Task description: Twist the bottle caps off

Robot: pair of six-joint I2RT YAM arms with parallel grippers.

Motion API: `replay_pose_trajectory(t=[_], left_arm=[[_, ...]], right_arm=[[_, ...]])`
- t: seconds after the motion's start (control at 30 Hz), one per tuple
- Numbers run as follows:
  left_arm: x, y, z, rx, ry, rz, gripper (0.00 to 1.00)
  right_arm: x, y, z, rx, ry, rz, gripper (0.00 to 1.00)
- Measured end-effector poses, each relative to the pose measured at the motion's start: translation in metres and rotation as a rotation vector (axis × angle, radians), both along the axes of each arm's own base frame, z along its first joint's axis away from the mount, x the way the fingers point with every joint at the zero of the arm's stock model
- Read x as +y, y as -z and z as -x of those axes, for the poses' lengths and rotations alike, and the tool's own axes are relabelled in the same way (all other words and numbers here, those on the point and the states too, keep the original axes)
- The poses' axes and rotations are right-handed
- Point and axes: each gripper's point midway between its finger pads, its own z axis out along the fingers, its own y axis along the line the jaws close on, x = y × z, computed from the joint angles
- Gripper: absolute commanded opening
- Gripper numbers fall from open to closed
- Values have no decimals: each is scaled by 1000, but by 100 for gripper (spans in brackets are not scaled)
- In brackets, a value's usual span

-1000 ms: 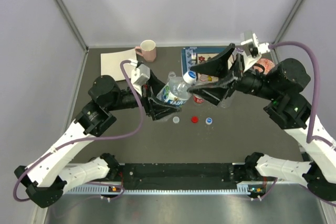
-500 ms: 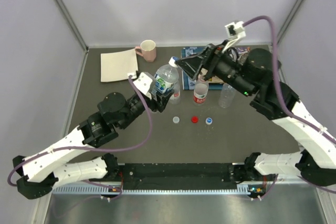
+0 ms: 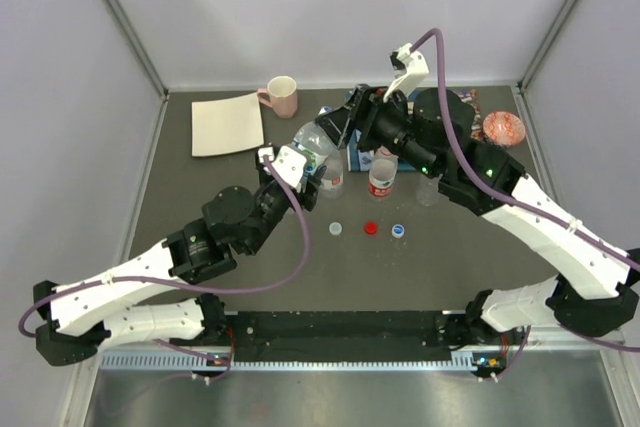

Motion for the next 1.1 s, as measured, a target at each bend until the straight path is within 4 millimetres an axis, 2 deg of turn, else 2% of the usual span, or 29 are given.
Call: replay_pose_trajectory(t=[0.33,0.6,0.67,0.7,0.73,1.1], left_arm=[[3,2,-2,-8,-22,-14,38],[3,0,-2,-14,-27,-5,39],[3,-1,-3,-16,-30,0,39],[3,-1,-3,-16,-32,0,39],[3,-1,-3,-16,-33,0,39],[6,3,0,2,-22,-2,40]], right_arm=[[5,-10,0,-26,-11,-35,42],[8,-16,2,-41,-31,-58,30],[9,-17,2,-44,-32,-63,21],[10,-17,2,-46,-33,-65,13],[10,-17,2,-46,-35,-66,0],[18,-13,5,-73,-103,-48,0]])
